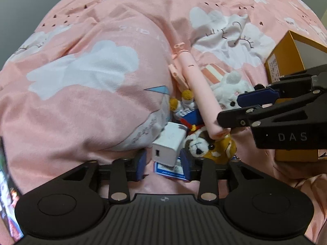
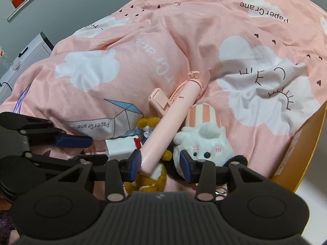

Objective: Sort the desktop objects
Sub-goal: 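Grasp the pink stick-shaped gadget with the right gripper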

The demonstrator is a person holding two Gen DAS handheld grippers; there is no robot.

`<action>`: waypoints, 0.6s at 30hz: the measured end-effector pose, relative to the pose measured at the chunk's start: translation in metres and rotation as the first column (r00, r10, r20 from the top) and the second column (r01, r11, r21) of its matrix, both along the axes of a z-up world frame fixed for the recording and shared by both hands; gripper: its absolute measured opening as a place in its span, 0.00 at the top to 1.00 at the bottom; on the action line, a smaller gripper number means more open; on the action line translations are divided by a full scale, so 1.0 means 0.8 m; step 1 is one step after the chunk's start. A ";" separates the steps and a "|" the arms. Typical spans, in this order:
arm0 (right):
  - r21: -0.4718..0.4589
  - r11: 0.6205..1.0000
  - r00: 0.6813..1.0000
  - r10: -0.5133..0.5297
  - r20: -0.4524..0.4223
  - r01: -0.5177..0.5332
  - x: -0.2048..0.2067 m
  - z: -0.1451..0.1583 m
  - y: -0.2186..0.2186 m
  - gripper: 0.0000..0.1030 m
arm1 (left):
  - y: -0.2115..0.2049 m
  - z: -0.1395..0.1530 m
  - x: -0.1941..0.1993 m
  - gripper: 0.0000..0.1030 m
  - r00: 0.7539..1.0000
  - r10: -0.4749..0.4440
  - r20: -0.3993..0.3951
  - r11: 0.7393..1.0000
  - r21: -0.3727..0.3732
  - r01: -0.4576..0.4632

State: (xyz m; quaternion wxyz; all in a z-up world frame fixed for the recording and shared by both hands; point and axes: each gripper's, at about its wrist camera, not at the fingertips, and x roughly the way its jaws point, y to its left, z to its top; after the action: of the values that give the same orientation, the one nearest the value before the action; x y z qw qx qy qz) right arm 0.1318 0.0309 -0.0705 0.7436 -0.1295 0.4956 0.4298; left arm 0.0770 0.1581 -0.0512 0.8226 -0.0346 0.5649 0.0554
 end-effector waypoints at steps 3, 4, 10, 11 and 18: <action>0.003 1.000 1.000 -0.001 0.001 0.001 0.002 0.002 -0.001 0.57 | -0.010 -0.011 0.008 0.50 0.999 -0.036 -0.019 0.999 0.027 0.036; 0.004 1.000 1.000 -0.002 0.001 0.002 0.003 0.002 -0.001 0.57 | -0.012 -0.017 0.011 0.50 0.999 -0.039 -0.032 0.999 0.034 0.040; 0.017 1.000 1.000 -0.015 -0.016 0.015 0.017 0.004 0.004 0.57 | -0.013 -0.036 0.026 0.52 0.997 -0.030 -0.073 0.999 0.042 0.034; 0.023 1.000 1.000 -0.019 -0.022 0.019 0.022 0.005 0.007 0.57 | -0.013 -0.039 0.027 0.53 0.997 -0.029 -0.075 0.999 0.042 0.032; 0.023 0.999 0.999 -0.036 -0.034 0.037 0.054 0.000 0.034 0.57 | -0.013 -0.043 0.025 0.58 0.997 -0.034 -0.064 0.998 0.042 0.037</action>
State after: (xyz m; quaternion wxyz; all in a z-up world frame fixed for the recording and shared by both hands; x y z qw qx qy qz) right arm 0.1746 0.0582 -0.0705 0.7444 -0.1044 0.5052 0.4240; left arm 0.0968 0.1478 -0.0854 0.8056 -0.0051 0.5899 0.0540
